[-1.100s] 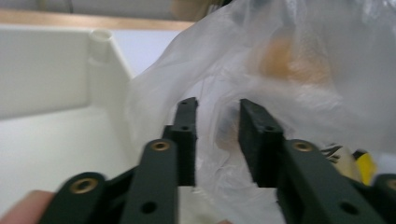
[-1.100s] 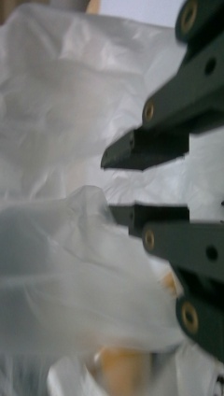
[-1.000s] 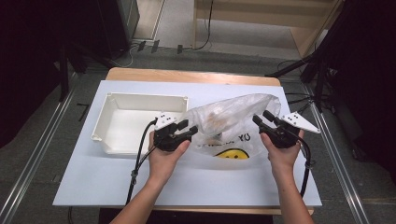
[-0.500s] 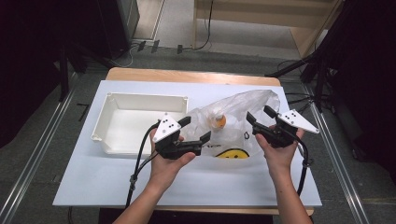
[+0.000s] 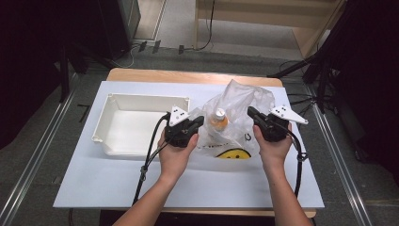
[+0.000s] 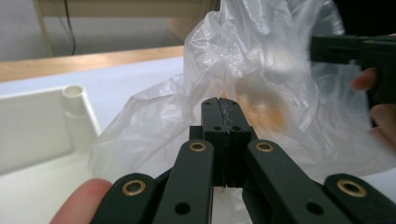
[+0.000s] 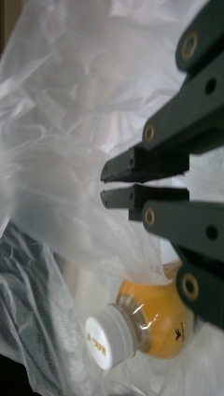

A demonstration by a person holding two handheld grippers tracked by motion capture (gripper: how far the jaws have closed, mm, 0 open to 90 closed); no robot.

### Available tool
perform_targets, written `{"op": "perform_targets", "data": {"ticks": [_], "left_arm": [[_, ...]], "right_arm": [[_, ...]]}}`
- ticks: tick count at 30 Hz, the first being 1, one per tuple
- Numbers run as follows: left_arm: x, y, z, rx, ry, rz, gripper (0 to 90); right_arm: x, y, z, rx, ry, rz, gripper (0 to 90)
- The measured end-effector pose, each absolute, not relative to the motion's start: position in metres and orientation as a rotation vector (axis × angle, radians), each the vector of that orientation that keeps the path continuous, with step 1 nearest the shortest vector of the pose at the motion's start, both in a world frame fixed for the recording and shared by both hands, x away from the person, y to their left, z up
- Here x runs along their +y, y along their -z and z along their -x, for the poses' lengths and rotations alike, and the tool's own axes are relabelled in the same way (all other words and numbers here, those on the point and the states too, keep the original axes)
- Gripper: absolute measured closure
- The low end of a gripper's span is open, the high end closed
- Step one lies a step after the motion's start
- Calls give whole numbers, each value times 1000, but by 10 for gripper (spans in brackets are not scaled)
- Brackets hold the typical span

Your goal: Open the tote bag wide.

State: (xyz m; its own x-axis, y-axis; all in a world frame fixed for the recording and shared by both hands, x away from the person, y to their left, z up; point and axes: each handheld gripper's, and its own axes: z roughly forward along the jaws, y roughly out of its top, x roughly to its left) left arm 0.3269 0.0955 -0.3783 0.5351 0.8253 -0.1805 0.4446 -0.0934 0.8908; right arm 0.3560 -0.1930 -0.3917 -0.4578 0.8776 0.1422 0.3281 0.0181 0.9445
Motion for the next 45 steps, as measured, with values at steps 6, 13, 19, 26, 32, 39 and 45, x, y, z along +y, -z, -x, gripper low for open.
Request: {"op": "perform_targets", "data": {"ticks": [6, 13, 19, 26, 32, 39, 45], "left_arm": [[91, 395, -335, 1152, -437, -1786, 900], [73, 408, -326, 1194, -439, -1848, 900], [67, 422, -318, 1199, -506, -1874, 900], [75, 428, -310, 1172, -465, -1849, 860], [92, 401, -295, 1101, -516, -1737, 738], [96, 383, -288, 1051, -520, -1665, 538], [80, 381, -289, 987, -464, -1678, 343]], "right_arm": [[-187, 398, -358, 1860, -1437, -1198, 900], [-183, 416, -367, 1933, -1372, -1248, 882], [-182, 429, -368, 1967, -1320, -1260, 874], [-191, 426, -351, 1956, -1402, -1179, 731], [-208, 405, -330, 1869, -1501, -1136, 591], [-207, 385, -321, 1816, -1538, -1117, 434], [-191, 381, -333, 1795, -1559, -1172, 265]]}}
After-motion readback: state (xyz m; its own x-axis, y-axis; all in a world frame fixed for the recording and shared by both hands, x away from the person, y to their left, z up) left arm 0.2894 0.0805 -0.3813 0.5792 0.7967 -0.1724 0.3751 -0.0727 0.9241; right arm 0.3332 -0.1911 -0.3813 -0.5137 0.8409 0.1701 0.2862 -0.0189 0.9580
